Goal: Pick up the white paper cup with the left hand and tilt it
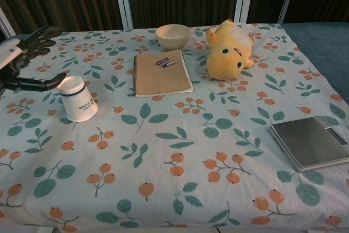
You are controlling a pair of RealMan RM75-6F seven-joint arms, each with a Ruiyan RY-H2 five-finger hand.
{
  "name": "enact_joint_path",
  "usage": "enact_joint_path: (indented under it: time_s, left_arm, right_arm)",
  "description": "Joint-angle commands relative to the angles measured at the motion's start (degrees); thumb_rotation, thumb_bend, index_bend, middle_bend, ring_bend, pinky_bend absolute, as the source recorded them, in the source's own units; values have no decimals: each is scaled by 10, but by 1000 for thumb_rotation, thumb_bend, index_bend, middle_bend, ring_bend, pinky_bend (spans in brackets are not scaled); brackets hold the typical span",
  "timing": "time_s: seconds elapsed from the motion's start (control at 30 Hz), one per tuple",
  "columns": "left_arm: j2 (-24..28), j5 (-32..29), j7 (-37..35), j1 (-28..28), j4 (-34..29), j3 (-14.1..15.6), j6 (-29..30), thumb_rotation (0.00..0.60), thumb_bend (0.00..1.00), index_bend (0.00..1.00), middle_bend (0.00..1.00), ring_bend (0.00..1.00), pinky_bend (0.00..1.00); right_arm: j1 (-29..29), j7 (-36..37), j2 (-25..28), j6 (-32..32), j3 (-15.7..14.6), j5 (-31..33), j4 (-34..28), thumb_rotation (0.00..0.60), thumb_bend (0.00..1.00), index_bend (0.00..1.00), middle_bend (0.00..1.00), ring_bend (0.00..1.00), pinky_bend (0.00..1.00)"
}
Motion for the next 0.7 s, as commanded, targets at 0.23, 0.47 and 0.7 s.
enact_joint_path:
  time_s: [0.23,0.47,0.7]
  left_arm:
    - [314,-87,559,85,-335,70,3,600,367,0,0,0,0]
    - [311,-70,551,149,-309,92,80,600,366,0,0,0,0]
    - [310,-55,487,176,-271,94,95,600,365,0,0,0,0]
  right_arm:
    - [-7,-7,-30,27,-6,-23,35,600,108,0,0,0,0]
    - [-20,-24,-42,54,-8,-28,39,600,109,0,0,0,0]
    - [-21,-36,-57,68,-8,-44,51,600,109,0,0,0,0]
